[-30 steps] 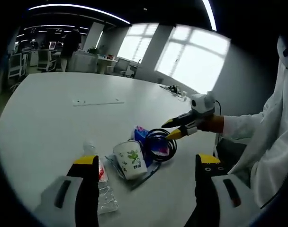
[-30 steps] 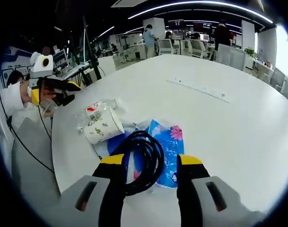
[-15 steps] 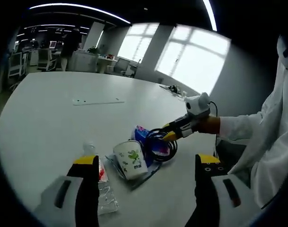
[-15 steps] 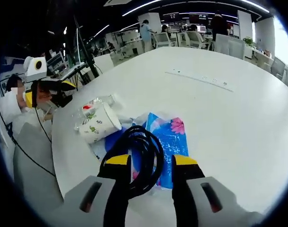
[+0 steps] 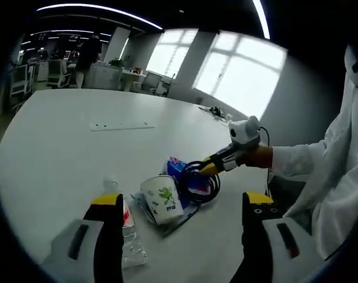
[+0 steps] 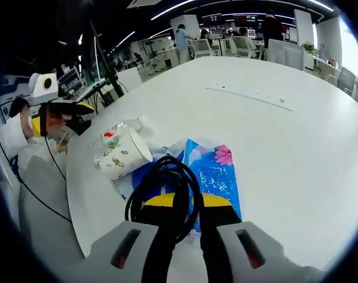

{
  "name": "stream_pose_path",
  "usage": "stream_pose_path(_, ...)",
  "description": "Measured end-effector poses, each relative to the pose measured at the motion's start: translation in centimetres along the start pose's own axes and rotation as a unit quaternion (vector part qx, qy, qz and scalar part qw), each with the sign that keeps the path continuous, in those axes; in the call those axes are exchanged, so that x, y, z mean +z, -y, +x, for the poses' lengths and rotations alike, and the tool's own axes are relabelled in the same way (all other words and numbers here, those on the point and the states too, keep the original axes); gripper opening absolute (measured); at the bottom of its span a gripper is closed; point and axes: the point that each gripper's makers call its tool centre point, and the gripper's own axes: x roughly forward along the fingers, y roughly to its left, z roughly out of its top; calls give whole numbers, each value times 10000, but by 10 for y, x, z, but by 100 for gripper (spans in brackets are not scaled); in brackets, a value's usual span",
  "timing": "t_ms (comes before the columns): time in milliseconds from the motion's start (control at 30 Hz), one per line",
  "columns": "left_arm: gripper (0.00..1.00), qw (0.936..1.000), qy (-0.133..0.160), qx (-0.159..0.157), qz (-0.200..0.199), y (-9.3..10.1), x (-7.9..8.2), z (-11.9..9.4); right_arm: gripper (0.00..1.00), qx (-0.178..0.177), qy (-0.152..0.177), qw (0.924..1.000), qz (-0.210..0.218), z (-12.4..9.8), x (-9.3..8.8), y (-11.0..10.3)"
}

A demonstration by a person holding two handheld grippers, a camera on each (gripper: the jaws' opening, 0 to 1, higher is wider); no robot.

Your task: Arrange the tabletop items into an orderly group along one side of the table until the central work area is clear of visible clutter.

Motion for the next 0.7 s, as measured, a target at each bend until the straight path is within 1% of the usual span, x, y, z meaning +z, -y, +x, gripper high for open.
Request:
stream_pose_path(167,84,10000,17,-8,0,0,1,0,7,73,40,9999,82,-3,1,-4)
stream_pose_path(267,84,10000,24,-15,7,1,1,0,3,126,120,9997,165,-7,4,-9)
stream_pose_path(367,84,10000,37,-38,18,3,2,1,2,158,173,9995,229,-9,6,-13)
stream_pose_path(467,83,10000,40,-56,32,5,3,1,2,194,213,9995,148,-12,7,-19)
stream_pose_path(700,82,9999,33,-107,64,11,3,2,1,275,293,9991,141,-20,8,-27)
